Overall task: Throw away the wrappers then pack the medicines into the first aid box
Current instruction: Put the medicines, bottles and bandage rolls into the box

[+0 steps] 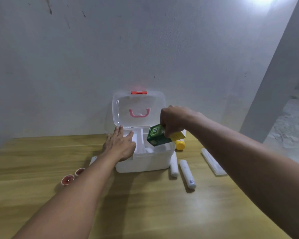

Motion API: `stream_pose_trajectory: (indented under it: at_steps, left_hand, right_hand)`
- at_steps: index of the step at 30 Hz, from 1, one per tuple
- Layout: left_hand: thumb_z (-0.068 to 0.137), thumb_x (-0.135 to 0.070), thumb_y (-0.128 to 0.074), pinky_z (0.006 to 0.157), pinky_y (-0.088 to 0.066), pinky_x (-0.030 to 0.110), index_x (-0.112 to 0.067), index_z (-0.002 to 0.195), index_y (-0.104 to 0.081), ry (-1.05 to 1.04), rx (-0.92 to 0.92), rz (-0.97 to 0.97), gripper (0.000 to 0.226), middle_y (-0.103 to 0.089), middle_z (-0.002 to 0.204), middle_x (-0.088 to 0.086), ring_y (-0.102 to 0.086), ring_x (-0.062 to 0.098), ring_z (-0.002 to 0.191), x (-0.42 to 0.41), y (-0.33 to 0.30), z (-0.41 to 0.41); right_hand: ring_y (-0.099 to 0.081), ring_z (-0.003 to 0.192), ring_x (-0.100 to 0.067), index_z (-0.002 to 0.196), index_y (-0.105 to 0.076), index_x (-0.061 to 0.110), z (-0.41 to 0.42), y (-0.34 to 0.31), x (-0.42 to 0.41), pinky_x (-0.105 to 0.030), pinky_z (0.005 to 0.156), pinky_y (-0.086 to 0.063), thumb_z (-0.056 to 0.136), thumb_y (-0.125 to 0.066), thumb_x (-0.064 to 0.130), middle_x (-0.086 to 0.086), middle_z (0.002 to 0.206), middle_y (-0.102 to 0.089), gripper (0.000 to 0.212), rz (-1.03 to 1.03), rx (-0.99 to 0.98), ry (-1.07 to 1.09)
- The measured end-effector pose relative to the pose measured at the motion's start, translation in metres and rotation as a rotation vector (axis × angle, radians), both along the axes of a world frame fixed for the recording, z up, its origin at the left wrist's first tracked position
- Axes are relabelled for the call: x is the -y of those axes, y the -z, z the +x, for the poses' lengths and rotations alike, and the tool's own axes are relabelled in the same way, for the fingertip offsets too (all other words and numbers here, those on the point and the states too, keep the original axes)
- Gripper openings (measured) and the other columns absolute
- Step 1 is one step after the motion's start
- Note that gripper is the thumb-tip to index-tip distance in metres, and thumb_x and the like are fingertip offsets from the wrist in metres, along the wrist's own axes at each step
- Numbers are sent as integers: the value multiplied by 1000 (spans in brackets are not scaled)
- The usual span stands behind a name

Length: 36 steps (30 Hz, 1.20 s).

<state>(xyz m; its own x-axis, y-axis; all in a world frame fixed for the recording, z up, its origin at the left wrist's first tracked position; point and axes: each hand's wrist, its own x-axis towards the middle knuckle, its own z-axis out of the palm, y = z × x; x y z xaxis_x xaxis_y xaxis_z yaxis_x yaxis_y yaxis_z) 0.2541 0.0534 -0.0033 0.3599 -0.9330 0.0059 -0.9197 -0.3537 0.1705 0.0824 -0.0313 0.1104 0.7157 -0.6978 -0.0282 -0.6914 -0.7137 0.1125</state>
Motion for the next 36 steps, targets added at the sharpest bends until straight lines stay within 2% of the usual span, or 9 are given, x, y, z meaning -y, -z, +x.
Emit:
stream_pose_trajectory:
  at_steps: [4,10,15,18,21,24,28,33,36]
  left_hand:
    - [96,-38,-23,119,-3,45,-28,151,-10,4,6,-15,57,10,160,12,10,25,148,-1,-1,-1]
    - [96,-38,-22,119,-3,44,-29,151,-11,-2,3,-22,56,10,160,10,11,24,148,0,1,0]
    - [96,-37,-21,119,-3,44,-29,151,-10,-9,-9,-15,56,10,160,9,11,22,148,1,1,0]
    - [96,-36,-20,119,-3,44,-29,151,-10,-6,-2,-10,56,11,160,9,11,22,148,0,1,0]
    - [96,-37,-20,119,-4,45,-30,151,-9,-7,5,-9,56,10,160,9,11,22,148,1,2,1]
    - [96,-37,-21,119,-3,45,-30,151,-9,-12,6,-4,56,11,160,9,12,22,148,1,1,0]
    - [96,-37,-20,119,-4,45,-30,151,-8,-14,10,1,56,11,160,9,12,23,148,1,1,-1]
    - [97,-37,-20,118,-4,47,-29,151,-7,-9,32,13,56,11,160,10,11,24,148,2,2,1]
    - [97,-37,-20,118,-5,47,-29,151,-8,-6,37,16,56,10,160,11,10,24,148,2,1,1]
  right_hand:
    - [-54,59,-10,105,-73,11,22,21,2,-18,46,-37,74,-79,21,4,72,-62,34,106,-33,-64]
    - [-57,79,-21,111,-69,14,37,57,7,-25,62,-42,70,-83,26,-4,99,-70,44,180,25,-112]
    - [-57,81,-25,98,-67,12,39,80,13,-31,67,-49,64,-87,30,-7,95,-66,43,197,176,-25]
    - [-53,78,-25,99,-66,5,35,85,14,-30,64,-42,65,-86,31,-9,88,-62,47,186,273,14]
    - [-60,77,-27,93,-68,1,33,86,14,-32,67,-49,70,-82,31,-13,86,-70,40,191,291,59]
    - [-68,91,-26,101,-69,5,34,87,10,-31,79,-54,78,-72,18,-12,93,-75,27,252,298,96]
    - [-60,103,-32,110,-64,5,26,79,11,-30,78,-47,81,-55,0,-15,111,-66,31,226,437,132]
    - [-70,86,-32,86,-69,10,-23,54,32,-34,75,-57,74,-55,-1,-15,84,-73,22,167,816,251]
    - [-72,77,-38,78,-68,3,-63,46,43,-47,70,-61,75,-62,-2,-21,76,-73,9,243,723,373]
